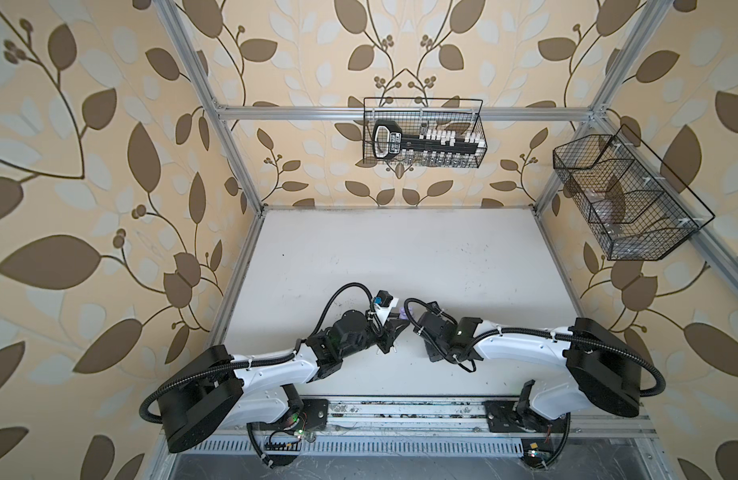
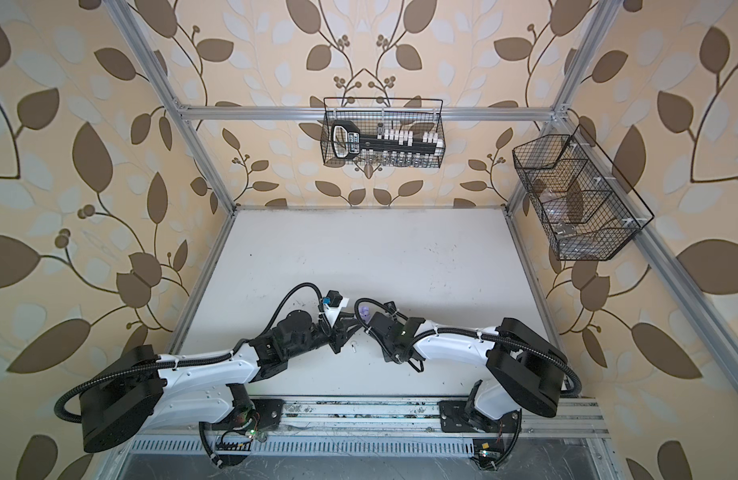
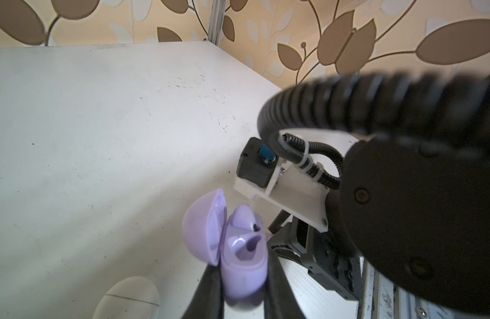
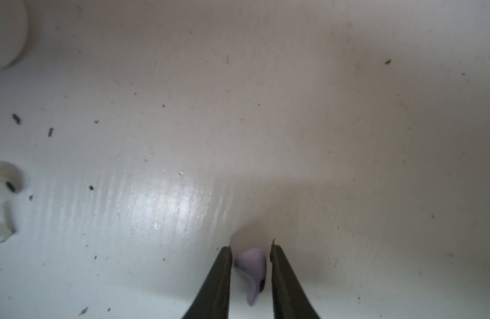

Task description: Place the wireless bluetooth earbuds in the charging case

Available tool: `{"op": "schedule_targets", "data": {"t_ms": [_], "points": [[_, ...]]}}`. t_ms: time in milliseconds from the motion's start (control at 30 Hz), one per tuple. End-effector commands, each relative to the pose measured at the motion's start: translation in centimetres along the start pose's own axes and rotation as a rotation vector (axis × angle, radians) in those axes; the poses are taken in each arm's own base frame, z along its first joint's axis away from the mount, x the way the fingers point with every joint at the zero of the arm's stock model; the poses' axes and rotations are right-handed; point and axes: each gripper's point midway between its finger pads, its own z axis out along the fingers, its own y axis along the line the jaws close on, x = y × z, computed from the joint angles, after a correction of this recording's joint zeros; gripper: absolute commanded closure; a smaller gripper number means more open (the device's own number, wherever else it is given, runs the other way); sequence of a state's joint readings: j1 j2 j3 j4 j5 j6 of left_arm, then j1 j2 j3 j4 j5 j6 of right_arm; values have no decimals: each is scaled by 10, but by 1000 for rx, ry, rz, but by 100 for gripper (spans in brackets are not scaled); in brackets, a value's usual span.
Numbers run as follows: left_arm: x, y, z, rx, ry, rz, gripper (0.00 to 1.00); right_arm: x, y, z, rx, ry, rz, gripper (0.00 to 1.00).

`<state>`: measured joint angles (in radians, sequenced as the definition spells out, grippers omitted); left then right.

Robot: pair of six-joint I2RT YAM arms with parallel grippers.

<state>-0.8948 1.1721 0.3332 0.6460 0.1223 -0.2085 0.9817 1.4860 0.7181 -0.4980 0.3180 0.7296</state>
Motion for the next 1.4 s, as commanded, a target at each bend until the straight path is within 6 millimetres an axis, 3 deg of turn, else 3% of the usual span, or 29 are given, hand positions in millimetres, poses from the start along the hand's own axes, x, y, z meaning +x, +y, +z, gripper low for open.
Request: {"op": "schedule_targets", "data": {"t_ms": [0, 1067, 1367], "points": [[-21, 0, -1, -5, -57, 22, 96, 6, -5, -2, 13, 8, 3, 73], [-21, -1, -1, -3, -57, 22, 96, 16, -9, 5, -36, 36, 22, 75], [-21, 0, -1, -5, -58, 21, 96, 17, -12, 3, -39, 34, 31, 83]]}}
